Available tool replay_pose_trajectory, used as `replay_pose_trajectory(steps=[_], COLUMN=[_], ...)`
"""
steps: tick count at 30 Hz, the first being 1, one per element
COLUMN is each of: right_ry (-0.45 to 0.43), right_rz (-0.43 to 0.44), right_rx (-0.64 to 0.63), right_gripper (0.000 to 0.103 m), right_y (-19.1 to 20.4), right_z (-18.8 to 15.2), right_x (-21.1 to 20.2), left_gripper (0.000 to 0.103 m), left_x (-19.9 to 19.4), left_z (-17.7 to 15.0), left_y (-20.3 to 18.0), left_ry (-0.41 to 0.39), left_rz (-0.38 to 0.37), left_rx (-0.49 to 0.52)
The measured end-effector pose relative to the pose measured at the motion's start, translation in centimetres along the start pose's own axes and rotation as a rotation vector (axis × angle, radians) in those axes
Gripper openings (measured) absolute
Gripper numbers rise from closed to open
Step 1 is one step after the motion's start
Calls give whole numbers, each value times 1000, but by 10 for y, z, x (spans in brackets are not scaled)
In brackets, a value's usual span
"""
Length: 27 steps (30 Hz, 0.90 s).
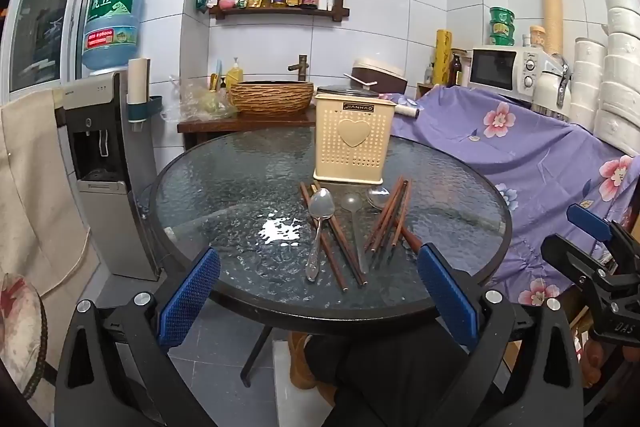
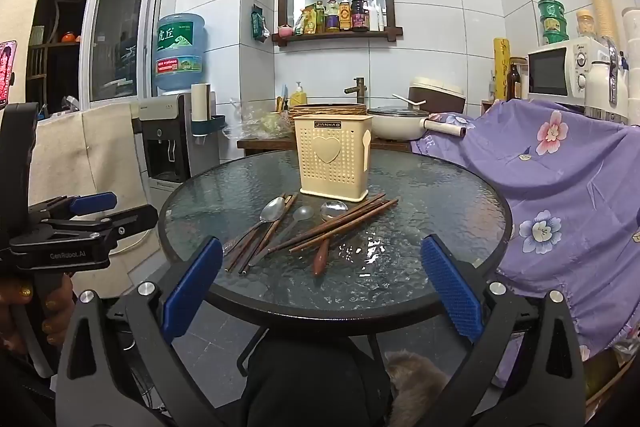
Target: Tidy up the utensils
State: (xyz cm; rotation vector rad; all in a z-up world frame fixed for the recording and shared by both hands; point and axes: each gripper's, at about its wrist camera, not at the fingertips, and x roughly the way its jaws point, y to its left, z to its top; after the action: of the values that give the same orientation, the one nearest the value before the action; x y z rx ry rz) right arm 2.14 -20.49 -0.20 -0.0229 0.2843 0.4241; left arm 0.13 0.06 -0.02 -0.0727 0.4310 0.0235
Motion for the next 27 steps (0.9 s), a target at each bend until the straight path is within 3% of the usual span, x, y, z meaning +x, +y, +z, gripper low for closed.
replay_pose_trajectory(steps=[7, 10, 27], right_ry=[6, 5, 8], right_rz=[6, 4, 3], right_rx=[12, 12, 12], right_gripper=[98, 98, 98], right_y=[-1, -1, 1], right_z=[1, -1, -2], right_x=[0, -1, 1], left_gripper=[97, 97, 97], left_x=[10, 1, 5], left_z=[4, 1, -4], left_y=[10, 1, -1], left_ry=[31, -7, 7], left_rz=[9, 20, 36], left_rx=[-22, 1, 1])
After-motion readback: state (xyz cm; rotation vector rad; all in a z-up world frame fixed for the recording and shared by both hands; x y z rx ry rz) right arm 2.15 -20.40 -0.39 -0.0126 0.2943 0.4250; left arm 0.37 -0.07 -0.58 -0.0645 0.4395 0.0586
